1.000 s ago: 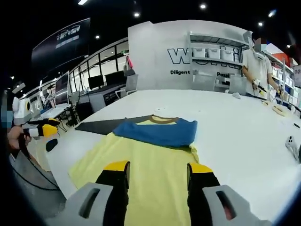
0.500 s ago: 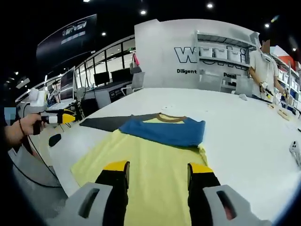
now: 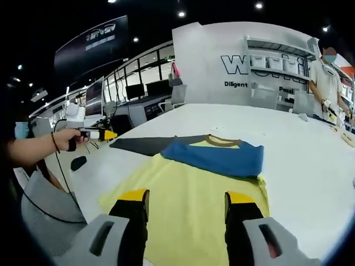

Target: Fold the garment on the visible template until the final outline fits inside the template.

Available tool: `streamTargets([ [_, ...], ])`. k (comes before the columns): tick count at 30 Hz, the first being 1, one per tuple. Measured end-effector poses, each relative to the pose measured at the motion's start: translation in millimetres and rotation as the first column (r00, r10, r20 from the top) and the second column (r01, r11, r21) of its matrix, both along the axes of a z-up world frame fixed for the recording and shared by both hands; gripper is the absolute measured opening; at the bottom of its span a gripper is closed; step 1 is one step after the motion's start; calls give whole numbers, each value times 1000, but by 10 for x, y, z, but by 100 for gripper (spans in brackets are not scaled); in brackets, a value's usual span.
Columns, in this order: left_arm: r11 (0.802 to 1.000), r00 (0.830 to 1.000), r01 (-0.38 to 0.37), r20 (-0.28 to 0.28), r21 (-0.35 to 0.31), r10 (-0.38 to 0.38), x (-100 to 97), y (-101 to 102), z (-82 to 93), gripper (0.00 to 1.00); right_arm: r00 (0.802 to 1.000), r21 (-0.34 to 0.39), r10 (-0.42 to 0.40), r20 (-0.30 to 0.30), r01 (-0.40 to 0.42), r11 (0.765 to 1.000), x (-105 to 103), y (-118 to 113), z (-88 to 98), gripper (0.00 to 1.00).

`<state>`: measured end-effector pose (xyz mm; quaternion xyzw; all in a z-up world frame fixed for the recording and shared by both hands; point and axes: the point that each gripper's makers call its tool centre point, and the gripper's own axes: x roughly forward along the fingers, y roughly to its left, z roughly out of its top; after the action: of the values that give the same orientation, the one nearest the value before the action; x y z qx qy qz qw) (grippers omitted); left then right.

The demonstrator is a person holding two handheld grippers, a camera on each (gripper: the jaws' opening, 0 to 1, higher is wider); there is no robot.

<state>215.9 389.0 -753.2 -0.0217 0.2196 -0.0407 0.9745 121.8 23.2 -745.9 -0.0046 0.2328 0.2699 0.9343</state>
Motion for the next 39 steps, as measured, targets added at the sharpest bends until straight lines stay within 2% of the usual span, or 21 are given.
streamTargets([
  [1, 1000, 1000, -6, 0, 8, 6, 59, 63, -24, 46, 1000, 1, 5, -3, -5, 1000, -5, 20, 1, 52],
  [3, 997, 1000, -3, -22, 75, 4, 92, 141, -60, 46, 1000, -6, 24, -4, -25, 1000, -21, 66, -2, 53],
  [6, 998, 1000, -8, -5, 64, 8, 183, 191, -66, 45, 999, -11, 42, -6, -42, 999, -38, 111, -13, 53],
  [10, 996, 999, -29, -19, 90, 31, 279, 338, -170, 47, 999, 2, 53, -9, -53, 999, -38, 145, -23, 54],
  [11, 993, 997, -66, -40, 100, 70, 302, 451, -263, 48, 998, 13, 61, -15, -60, 998, -38, 163, -25, 55],
  [13, 994, 992, -103, -64, 48, 106, 333, 543, -367, 48, 997, 9, 71, -9, -71, 997, -38, 172, -17, 55],
  [16, 990, 992, -115, -37, 78, 118, 425, 681, -398, 47, 997, 13, 71, -8, -71, 997, -38, 171, -5, 55],
  [22, 985, 985, -155, -72, 71, 160, 479, 878, -557, 47, 997, 26, 75, -36, -74, 997, -63, 199, -55, 59],
  [26, 983, 980, -178, -85, 49, 182, 507, 954, -646, 47, 995, 2, 90, -41, -90, 996, -92, 238, -99, 60],
  [32, 980, 974, -196, -106, 43, 200, 524, 1030, -776, 45, 993, 5, 112, -49, -111, 994, -140, 286, -119, 61],
  [39, 977, 972, -212, -98, 23, 213, 545, 1084, -804, 40, 989, 2, 143, -46, -144, 990, -194, 344, -120, 64],
])
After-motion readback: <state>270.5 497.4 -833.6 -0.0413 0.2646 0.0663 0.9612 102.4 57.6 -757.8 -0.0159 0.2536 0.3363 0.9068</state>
